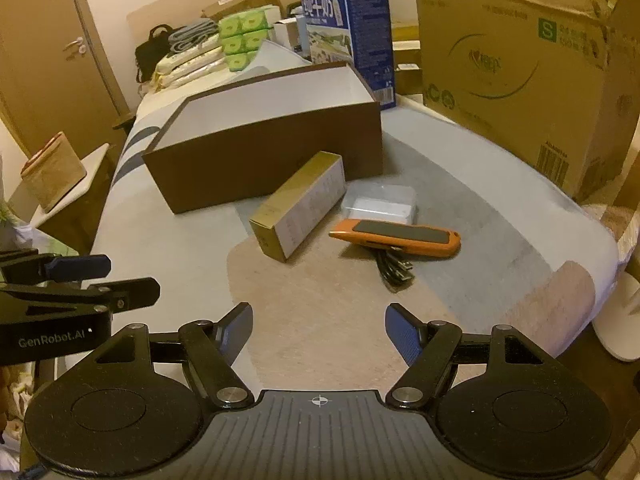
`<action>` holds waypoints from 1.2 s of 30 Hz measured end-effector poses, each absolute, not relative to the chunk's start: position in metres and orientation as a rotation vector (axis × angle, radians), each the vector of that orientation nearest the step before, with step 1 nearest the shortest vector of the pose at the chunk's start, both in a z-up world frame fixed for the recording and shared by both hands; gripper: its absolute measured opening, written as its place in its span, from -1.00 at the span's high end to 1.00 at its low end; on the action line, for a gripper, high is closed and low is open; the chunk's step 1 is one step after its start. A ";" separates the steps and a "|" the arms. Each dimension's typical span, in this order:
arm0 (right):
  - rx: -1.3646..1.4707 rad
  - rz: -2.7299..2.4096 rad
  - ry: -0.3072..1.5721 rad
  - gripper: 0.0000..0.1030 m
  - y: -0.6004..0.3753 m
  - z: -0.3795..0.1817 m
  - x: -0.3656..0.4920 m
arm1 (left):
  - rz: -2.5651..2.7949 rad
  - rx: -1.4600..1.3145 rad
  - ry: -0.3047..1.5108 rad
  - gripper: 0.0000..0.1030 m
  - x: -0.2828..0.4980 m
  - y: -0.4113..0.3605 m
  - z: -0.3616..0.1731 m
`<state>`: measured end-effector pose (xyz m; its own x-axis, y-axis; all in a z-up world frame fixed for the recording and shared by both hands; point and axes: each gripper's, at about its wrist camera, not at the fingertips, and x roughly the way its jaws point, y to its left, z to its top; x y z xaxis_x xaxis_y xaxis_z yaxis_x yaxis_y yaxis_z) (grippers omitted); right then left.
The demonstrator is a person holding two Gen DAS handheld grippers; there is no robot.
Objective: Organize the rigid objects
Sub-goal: 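Withdraw both tools from the box toward the remaining items, then reach the left tool to the gold box while the right tool reaches the black cable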
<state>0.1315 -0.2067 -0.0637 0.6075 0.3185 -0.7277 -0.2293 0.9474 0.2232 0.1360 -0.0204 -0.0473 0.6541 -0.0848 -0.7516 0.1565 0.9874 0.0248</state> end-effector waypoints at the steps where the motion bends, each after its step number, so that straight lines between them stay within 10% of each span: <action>1: 0.113 0.315 0.865 -0.36 -0.208 -0.065 0.133 | -0.139 0.090 0.851 -0.10 0.137 -0.021 -0.049; 36: 0.096 0.293 0.882 -0.36 -0.239 -0.135 0.218 | -0.179 0.161 0.881 -0.09 0.236 -0.047 -0.121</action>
